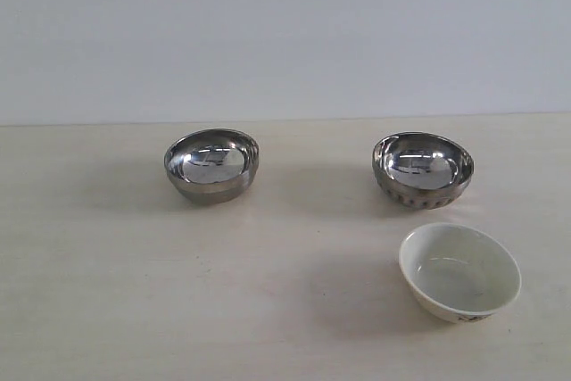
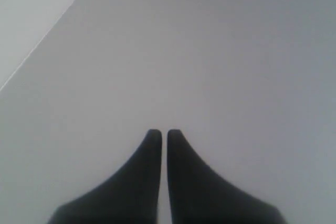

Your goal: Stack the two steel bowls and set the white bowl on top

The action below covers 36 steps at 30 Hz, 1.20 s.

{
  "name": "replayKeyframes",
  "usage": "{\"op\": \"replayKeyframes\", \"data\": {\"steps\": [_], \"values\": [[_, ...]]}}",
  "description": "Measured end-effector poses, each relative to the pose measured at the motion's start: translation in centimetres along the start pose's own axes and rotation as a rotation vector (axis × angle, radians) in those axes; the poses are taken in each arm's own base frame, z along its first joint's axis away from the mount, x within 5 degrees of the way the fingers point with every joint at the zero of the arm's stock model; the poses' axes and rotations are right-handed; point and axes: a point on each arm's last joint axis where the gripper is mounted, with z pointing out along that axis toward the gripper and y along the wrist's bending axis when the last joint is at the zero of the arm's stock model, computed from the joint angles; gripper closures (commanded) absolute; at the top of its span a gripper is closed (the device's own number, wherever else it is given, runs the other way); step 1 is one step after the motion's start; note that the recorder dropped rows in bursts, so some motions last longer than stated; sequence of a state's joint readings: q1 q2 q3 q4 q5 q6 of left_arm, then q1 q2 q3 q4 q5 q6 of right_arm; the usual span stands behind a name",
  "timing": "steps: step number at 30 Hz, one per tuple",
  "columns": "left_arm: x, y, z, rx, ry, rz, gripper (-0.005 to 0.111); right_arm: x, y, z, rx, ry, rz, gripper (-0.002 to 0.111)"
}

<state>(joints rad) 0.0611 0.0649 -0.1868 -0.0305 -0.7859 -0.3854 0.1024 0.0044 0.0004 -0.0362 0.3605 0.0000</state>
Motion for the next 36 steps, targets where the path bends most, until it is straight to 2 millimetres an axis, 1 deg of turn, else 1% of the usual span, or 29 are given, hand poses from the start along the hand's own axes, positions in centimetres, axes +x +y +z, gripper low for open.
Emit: {"op": "replayKeyframes", "data": {"steps": [2,5,8,10,13,16,18,20,24,28,30,33,36], "values": [[-0.3,-0.3,1.4,0.0,0.027,-0.037,0.103,0.0,0.0,0.0,0.0,0.0,0.0,0.108],[-0.2,-0.4,3.9,-0.011,0.087,-0.063,0.103,0.0,0.0,0.0,0.0,0.0,0.0,0.108],[0.7,-0.2,6.8,-0.032,0.146,-0.091,0.103,0.0,0.0,0.0,0.0,0.0,0.0,0.108],[1.7,0.1,8.6,-0.049,0.192,-0.145,0.103,0.0,0.0,0.0,0.0,0.0,0.0,0.108],[4.1,0.5,11.5,-0.048,0.289,-0.199,0.103,0.0,0.0,0.0,0.0,0.0,0.0,0.108],[7.1,1.0,14.6,-0.019,0.399,-0.2,0.103,0.0,0.0,0.0,0.0,0.0,0.0,0.108],[9.2,1.5,16.1,-0.013,0.472,-0.201,0.103,0.0,0.0,0.0,0.0,0.0,0.0,0.108],[12.3,2.5,17.5,-0.028,0.562,-0.193,0.103,0.0,0.0,0.0,0.0,0.0,0.0,0.108],[18.0,4.6,18.4,-0.054,0.775,-0.101,0.103,0.0,0.0,0.0,0.0,0.0,0.0,0.108],[23.4,7.3,18.2,-0.11,1.02,0.054,0.103,0.0,0.0,0.0,0.0,0.0,0.0,0.108],[25.6,8.7,17.8,-0.133,1.138,0.167,0.103,0.0,0.0,0.0,0.0,0.0,0.0,0.108],[28.4,11.0,17.0,-0.223,1.314,0.314,0.103,0.0,0.0,0.0,0.0,0.0,0.0,0.108],[31.3,12.7,15.8,-0.321,1.463,0.404,0.103,0.0,0.0,0.0,0.0,0.0,0.0,0.108]]}}
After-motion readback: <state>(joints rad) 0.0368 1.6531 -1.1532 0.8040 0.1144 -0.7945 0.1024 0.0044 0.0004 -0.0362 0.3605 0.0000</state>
